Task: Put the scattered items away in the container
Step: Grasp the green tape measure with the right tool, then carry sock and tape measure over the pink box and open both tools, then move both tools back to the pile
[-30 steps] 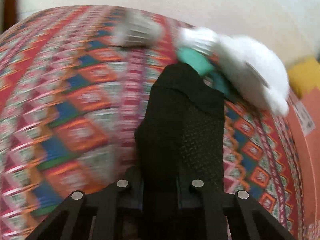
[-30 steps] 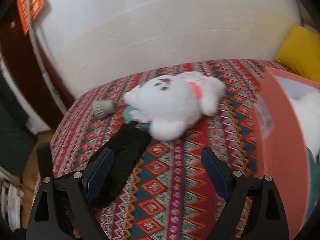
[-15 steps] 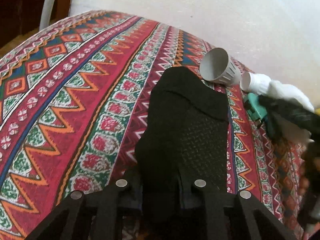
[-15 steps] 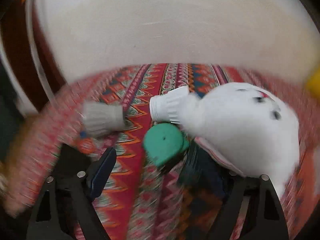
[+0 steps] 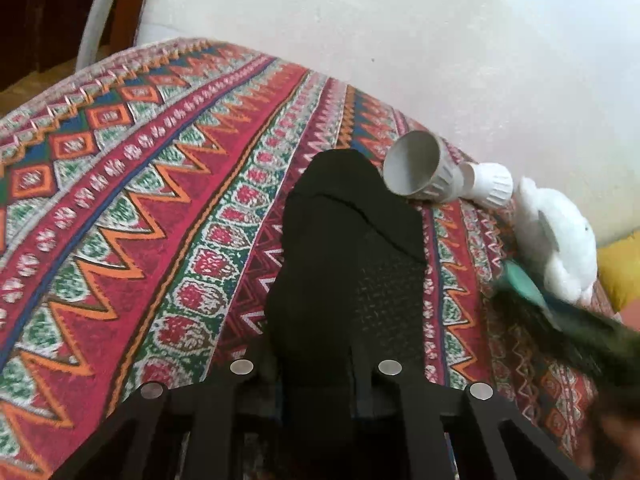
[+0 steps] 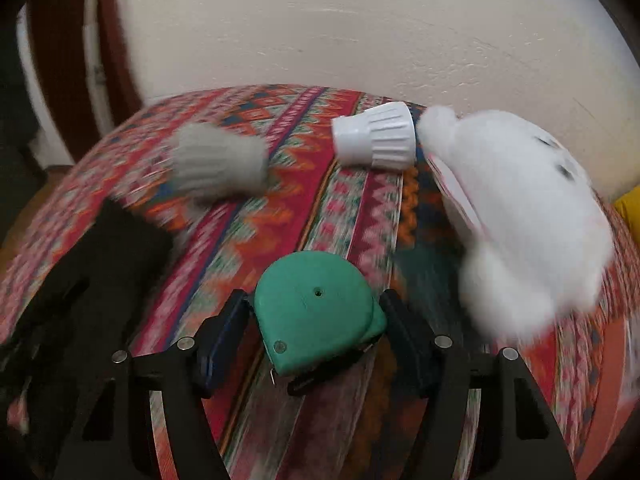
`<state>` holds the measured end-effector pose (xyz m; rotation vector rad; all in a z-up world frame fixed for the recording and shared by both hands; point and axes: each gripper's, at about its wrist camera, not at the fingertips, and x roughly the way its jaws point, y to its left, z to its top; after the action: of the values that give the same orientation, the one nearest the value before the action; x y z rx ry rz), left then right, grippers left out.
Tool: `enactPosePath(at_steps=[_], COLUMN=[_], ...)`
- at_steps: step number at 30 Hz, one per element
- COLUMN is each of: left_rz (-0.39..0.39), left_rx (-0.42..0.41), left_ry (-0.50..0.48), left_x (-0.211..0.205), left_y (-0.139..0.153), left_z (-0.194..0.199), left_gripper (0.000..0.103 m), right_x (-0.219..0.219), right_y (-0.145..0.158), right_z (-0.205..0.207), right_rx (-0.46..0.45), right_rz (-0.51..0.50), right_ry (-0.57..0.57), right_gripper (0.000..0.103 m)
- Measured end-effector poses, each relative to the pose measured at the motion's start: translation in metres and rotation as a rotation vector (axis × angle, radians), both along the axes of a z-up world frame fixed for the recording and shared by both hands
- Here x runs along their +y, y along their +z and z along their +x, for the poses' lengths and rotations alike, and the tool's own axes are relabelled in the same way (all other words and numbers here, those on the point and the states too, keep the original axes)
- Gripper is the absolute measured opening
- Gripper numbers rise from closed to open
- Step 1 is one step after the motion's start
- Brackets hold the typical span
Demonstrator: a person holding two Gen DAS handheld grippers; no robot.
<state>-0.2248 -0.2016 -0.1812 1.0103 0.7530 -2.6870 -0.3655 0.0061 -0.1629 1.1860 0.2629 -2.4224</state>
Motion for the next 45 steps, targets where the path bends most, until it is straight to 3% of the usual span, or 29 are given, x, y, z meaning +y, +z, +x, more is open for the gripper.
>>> enactPosePath(at_steps=[7, 14, 19, 22, 26, 30, 34, 36, 37, 38, 41, 45], left_rz=[-0.195, -0.265, -0.320, -0.310, -0.270, -0.205, -0.182, -0.169, -0.154, -0.134, -0.126, -0.119], left_rx=[0.097, 0.263, 0.390, 0.454, 0.501, 0.469, 0.352, 0.263, 0.215, 0.177, 0.121, 0.160], left_ry=[0.007, -0.052, -0.164, -0.272, -0.443, -0.632, -0.771, -0.840, -0.879, -0.904, -0.870, -0.778], left_x=[0.024, 0.057, 0.109, 0.150, 0.222, 0.306, 0.390, 0.425, 0.437, 0.445, 0.443, 0.414], left_y=[0.071, 0.160, 0.221, 0.248, 0.272, 0.273, 0.243, 0.221, 0.210, 0.200, 0.183, 0.193], left_z=[0.034, 0.078, 0.105, 0.109, 0.097, 0.066, 0.025, 0.001, -0.008, -0.018, -0.028, -0.020], left_gripper=[0.013, 0.013, 0.013, 0.013, 0.013, 0.013, 0.020, 0.053, 0.079, 0.084, 0.084, 0.087], right_x=[0.044, 0.078, 0.127, 0.170, 0.250, 0.331, 0.397, 0.426, 0.440, 0.448, 0.466, 0.479], right_y=[0.053, 0.124, 0.195, 0.239, 0.275, 0.292, 0.277, 0.258, 0.243, 0.231, 0.204, 0.203], right_z=[0.095, 0.155, 0.188, 0.211, 0.240, 0.264, 0.258, 0.238, 0.224, 0.211, 0.187, 0.196], right_rx=[0.030, 0.195, 0.345, 0.454, 0.582, 0.656, 0.614, 0.538, 0.487, 0.435, 0.331, 0.347], right_rz=[-0.136, -0.299, -0.405, -0.454, -0.466, -0.433, -0.440, -0.460, -0.466, -0.454, -0.412, -0.456], right_ry=[0.031, 0.005, -0.056, -0.119, -0.276, -0.457, -0.606, -0.653, -0.684, -0.707, -0.763, -0.773], right_gripper=[0.070, 0.070, 0.070, 0.070, 0.070, 0.070, 0.070, 0.070, 0.070, 0.072, 0.086, 0.089])
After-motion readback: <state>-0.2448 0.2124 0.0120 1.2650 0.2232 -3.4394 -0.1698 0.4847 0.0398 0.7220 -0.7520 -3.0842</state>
